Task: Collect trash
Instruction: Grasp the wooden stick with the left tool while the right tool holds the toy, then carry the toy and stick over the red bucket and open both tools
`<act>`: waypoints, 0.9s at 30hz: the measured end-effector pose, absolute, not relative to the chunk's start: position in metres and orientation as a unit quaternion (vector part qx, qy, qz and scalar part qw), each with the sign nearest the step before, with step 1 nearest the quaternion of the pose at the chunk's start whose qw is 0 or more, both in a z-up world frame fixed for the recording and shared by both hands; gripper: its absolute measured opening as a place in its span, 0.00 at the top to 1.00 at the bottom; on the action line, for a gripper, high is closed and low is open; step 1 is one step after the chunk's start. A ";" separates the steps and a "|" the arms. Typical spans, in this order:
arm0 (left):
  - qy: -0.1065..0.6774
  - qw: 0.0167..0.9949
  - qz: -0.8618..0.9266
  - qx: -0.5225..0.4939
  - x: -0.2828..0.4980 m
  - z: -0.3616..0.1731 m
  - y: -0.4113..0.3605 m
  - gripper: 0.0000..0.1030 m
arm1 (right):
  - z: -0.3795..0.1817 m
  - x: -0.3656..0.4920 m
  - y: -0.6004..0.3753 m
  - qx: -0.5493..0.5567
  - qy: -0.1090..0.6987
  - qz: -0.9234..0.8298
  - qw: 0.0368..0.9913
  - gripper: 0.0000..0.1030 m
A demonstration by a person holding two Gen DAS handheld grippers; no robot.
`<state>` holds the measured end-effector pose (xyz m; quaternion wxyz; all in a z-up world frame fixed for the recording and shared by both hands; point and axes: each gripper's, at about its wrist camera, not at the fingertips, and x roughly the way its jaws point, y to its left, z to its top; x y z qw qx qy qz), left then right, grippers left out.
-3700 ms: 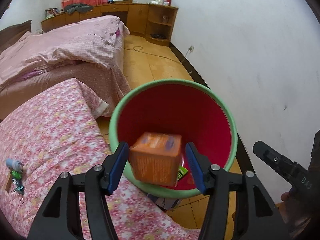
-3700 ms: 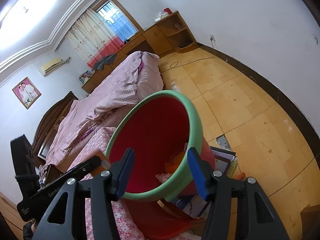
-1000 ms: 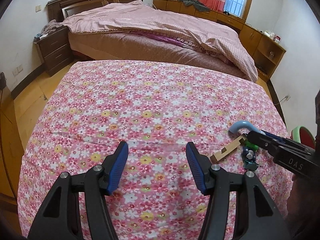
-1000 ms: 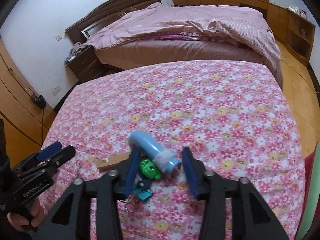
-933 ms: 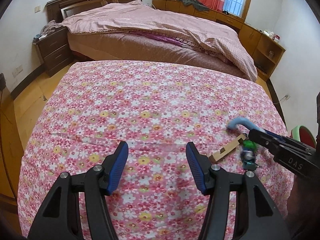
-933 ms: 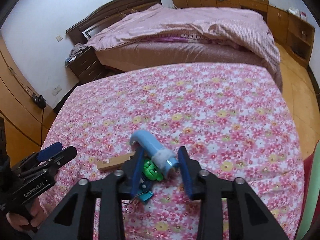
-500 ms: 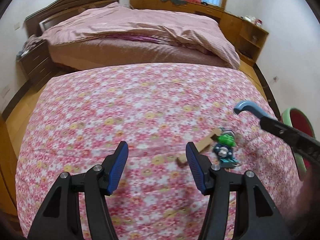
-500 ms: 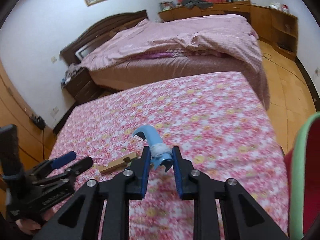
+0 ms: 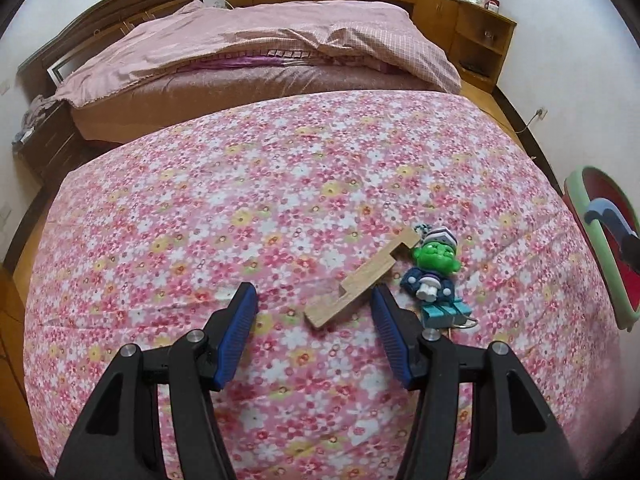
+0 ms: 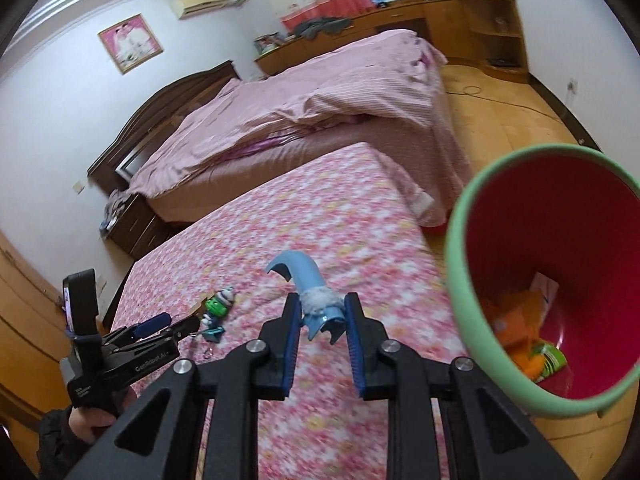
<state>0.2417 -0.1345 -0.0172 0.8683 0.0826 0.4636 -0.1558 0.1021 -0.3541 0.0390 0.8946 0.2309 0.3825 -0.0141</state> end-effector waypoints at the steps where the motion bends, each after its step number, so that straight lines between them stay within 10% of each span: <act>1: 0.462 0.869 -0.159 0.085 0.243 -0.017 -0.137 0.42 | 0.039 0.099 -0.358 0.234 0.381 -0.017 0.894 0.77; 6: 0.457 0.867 -0.178 0.089 0.239 -0.014 -0.143 0.69 | 0.035 0.088 -0.366 0.247 0.379 -0.022 0.892 0.77; 27: 0.453 0.872 -0.180 -0.057 0.166 0.023 -0.089 0.69 | 0.044 0.040 -0.379 0.281 0.356 -0.034 0.891 0.77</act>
